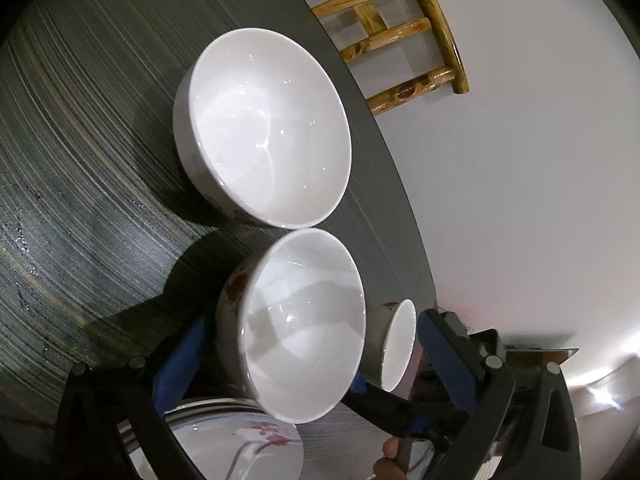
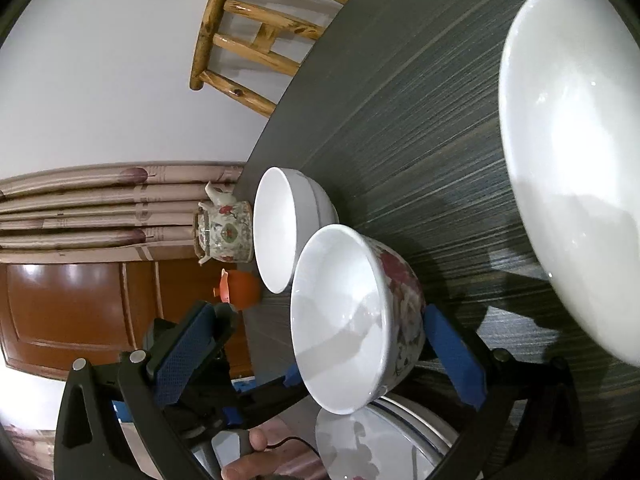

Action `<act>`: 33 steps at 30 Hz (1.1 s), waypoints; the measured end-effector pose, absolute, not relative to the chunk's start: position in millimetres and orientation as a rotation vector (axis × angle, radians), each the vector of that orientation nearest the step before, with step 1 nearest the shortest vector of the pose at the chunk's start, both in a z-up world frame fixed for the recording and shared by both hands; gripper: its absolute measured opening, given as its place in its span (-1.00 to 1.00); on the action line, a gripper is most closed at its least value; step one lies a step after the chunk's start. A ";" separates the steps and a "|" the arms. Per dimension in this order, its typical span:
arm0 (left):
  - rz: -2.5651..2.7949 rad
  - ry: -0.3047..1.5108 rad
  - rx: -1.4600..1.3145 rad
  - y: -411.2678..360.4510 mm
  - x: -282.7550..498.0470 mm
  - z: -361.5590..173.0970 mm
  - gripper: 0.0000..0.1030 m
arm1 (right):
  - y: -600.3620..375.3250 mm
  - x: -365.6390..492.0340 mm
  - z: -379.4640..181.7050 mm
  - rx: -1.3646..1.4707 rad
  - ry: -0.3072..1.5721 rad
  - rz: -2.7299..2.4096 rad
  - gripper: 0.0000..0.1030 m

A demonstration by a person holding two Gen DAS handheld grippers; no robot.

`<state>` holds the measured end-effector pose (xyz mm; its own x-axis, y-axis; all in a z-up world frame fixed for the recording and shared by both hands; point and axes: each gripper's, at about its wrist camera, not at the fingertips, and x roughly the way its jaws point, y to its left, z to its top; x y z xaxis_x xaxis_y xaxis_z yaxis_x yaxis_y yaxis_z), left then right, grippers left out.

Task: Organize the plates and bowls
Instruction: 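Lift the flowered bowl with both tools and carry it toward the large white bowl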

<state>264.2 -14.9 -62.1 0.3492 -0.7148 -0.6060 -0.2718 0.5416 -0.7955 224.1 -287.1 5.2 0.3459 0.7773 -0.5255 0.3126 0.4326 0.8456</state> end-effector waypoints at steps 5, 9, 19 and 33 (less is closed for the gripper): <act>-0.371 1.194 -1.055 -5.9 264.9 -64.5 1.00 | -291.2 229.5 -3.1 1.158 1.242 0.408 1.00; -0.378 1.153 -1.039 -5.0 271.8 -55.5 1.00 | -285.0 233.5 -7.0 1.125 1.254 0.411 1.00; -0.366 1.173 -1.005 -13.3 277.1 -60.4 1.00 | -272.0 238.1 -9.7 1.049 1.299 0.408 1.00; -0.398 1.183 -0.971 -19.9 284.0 -53.3 1.00 | -263.0 241.4 -7.6 0.993 1.324 0.396 1.00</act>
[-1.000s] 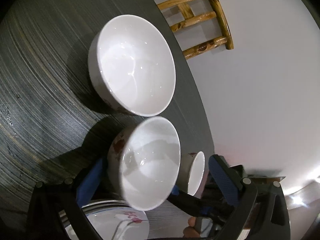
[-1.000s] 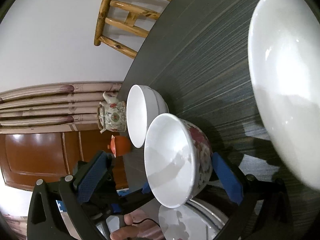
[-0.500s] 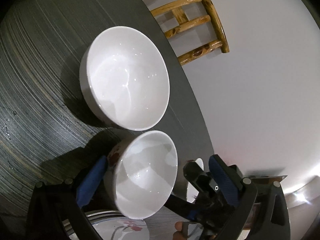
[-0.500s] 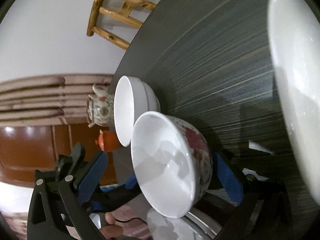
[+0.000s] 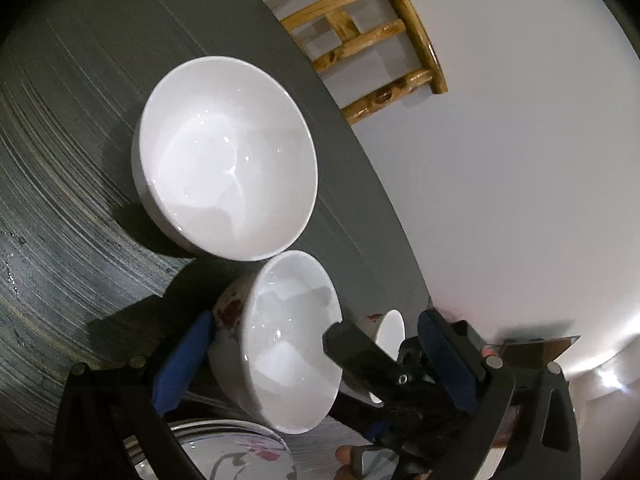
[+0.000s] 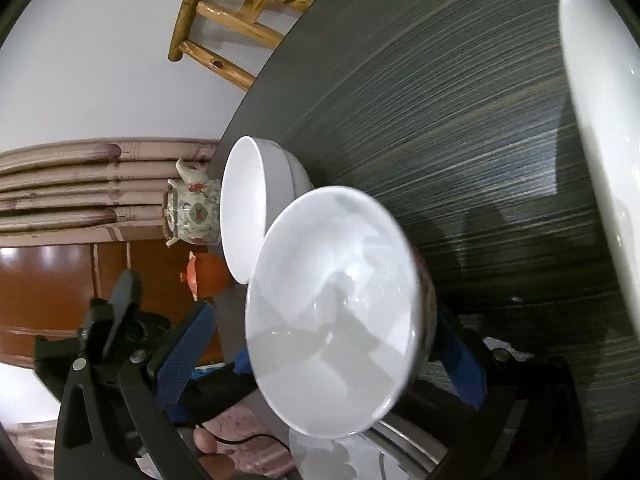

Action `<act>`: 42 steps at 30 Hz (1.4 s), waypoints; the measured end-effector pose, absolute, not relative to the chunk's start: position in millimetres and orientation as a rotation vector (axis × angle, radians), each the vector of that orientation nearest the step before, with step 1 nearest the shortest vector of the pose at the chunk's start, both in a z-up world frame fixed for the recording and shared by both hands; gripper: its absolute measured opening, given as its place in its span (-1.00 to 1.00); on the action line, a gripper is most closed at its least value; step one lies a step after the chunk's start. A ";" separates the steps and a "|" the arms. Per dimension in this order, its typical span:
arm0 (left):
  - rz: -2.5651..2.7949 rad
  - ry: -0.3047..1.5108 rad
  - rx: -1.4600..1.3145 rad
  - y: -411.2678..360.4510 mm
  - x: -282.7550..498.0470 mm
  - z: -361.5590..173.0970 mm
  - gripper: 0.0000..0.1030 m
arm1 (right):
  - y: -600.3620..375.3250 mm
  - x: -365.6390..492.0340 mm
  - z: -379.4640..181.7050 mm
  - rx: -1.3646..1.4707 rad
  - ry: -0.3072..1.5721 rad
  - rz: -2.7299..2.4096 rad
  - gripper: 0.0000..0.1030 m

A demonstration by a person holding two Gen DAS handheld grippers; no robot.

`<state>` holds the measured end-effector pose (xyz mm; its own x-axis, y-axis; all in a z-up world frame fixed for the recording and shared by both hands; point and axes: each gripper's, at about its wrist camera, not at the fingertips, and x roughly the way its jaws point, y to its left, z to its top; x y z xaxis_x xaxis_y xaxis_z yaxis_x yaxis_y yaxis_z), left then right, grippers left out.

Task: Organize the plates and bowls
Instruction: 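Lift the flowered bowl with both tools and carry it toward the large white bowl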

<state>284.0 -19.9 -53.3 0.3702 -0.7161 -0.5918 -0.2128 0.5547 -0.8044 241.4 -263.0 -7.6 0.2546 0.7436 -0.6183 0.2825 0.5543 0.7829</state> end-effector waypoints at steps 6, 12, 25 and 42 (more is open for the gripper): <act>-0.382 1.216 -1.021 -14.8 287.1 -68.8 1.00 | -265.0 241.9 -12.8 1.017 1.333 0.410 1.00; -0.389 1.208 -0.966 -21.1 287.7 -66.3 1.00 | -266.4 244.5 -12.9 1.003 1.331 0.405 1.00; -0.409 1.232 -0.972 -22.8 288.2 -75.9 1.00 | -259.2 242.5 -7.0 0.904 1.344 0.402 1.00; -0.397 1.250 -1.001 -26.9 294.4 -77.8 1.00 | -255.1 245.5 -1.7 0.856 1.343 0.420 1.00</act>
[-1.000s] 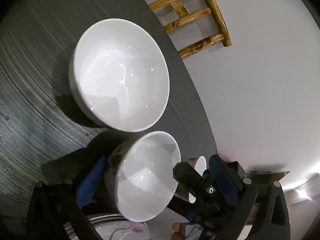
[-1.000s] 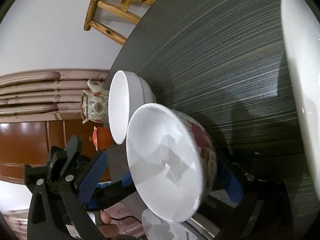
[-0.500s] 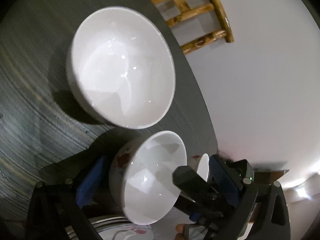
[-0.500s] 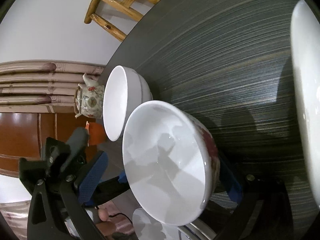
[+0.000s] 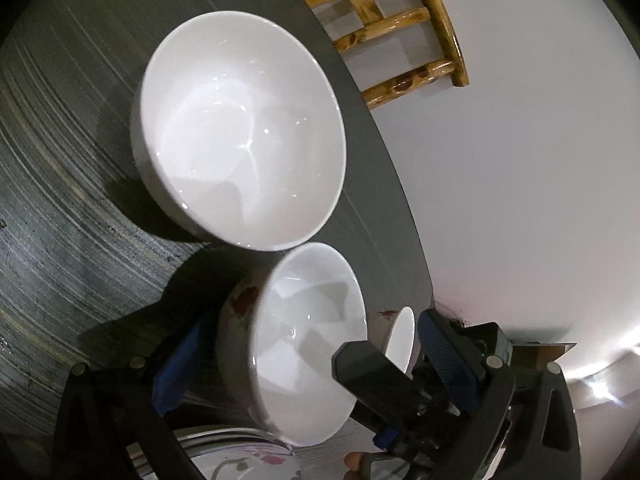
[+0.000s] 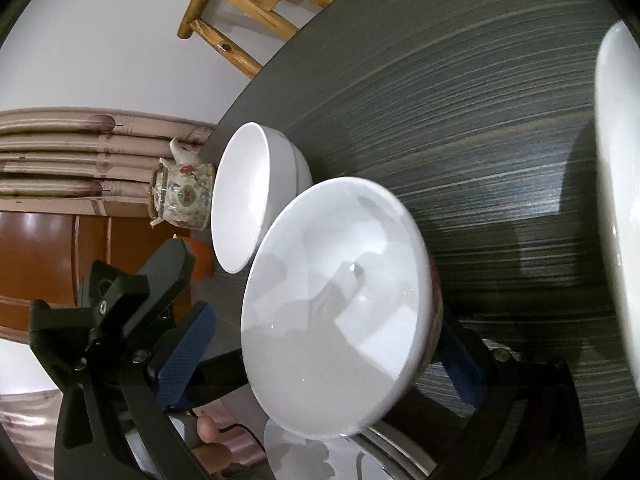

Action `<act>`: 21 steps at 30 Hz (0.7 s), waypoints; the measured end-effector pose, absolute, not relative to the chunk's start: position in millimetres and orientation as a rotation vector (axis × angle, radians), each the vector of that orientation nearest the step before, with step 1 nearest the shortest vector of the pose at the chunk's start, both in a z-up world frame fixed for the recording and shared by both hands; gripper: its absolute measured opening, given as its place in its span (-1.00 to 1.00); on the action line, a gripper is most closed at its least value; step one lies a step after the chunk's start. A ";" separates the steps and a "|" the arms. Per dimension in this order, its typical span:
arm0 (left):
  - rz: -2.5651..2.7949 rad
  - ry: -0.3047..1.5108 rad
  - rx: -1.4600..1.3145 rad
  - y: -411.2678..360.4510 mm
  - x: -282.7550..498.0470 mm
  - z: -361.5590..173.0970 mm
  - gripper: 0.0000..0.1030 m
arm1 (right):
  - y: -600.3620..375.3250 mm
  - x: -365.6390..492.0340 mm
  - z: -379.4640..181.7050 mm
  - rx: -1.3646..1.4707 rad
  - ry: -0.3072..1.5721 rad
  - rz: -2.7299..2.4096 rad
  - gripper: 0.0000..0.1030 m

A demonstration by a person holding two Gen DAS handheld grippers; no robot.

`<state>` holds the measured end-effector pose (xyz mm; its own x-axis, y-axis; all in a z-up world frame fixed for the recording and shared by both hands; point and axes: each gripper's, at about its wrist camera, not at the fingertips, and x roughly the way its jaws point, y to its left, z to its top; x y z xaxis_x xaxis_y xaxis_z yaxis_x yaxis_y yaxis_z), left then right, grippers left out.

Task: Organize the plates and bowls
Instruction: 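Lift the flowered bowl with both tools and carry it toward the large white bowl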

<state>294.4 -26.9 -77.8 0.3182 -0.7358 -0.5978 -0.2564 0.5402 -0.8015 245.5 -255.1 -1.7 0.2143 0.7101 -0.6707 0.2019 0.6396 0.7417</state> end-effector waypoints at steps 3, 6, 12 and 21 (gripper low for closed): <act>-0.393 1.248 -1.001 -26.7 293.6 -77.9 1.00 | -255.3 245.5 -2.3 0.856 1.340 0.420 1.00; -0.406 1.243 -0.979 -30.4 294.6 -74.1 1.00 | -251.6 245.1 2.2 0.795 1.321 0.434 1.00; -0.396 1.242 -0.990 -31.2 295.4 -74.8 1.00 | -246.4 246.2 6.9 0.780 1.320 0.434 1.00; -0.403 1.243 -0.974 -34.7 293.5 -72.0 1.00 | -249.8 245.4 5.9 0.764 1.307 0.448 1.00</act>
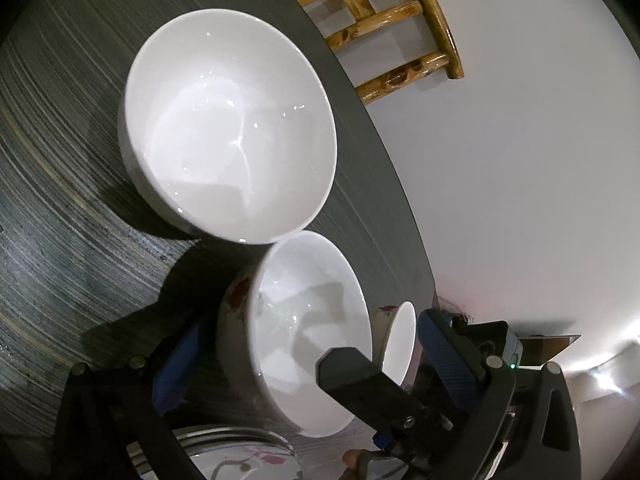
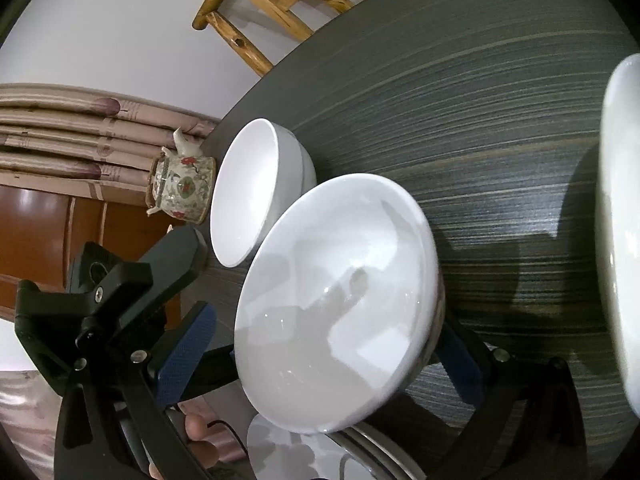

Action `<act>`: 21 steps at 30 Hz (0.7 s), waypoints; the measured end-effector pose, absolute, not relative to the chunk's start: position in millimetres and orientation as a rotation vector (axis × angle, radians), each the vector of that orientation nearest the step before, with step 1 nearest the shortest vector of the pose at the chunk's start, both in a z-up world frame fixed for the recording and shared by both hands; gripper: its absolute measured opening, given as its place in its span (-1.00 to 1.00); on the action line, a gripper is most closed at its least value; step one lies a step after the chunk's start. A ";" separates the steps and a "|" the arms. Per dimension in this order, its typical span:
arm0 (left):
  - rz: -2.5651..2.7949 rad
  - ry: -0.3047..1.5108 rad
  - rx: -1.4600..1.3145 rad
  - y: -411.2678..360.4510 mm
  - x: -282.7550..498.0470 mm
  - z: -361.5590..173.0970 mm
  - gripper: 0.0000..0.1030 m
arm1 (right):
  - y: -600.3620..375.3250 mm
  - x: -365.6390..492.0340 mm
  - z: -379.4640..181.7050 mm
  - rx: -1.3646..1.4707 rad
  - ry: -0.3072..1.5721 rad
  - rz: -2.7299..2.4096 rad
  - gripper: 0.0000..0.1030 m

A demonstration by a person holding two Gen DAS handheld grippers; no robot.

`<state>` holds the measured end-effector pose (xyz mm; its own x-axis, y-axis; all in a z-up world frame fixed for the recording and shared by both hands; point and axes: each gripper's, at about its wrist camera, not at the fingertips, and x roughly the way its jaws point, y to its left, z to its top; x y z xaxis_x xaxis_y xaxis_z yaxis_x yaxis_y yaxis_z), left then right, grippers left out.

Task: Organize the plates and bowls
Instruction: 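Lift the flowered bowl with both tools and carry it toward the large white bowl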

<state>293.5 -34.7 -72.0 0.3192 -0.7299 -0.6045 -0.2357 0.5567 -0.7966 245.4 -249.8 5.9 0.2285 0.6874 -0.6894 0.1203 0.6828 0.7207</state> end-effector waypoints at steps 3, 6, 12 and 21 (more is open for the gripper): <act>-0.414 1.248 -0.967 -36.7 292.9 -71.7 1.00 | -249.4 244.9 6.9 0.754 1.295 0.449 1.00; -0.419 1.249 -0.953 -38.3 292.0 -71.2 1.00 | -247.3 244.7 9.1 0.711 1.288 0.456 1.00; -0.440 1.257 -0.978 -38.6 290.4 -73.3 1.00 | -251.4 243.4 11.1 0.703 1.272 0.453 1.00; -0.426 1.273 -0.994 -36.8 295.2 -80.3 1.00 | -262.1 242.9 -4.6 0.795 1.311 0.449 1.00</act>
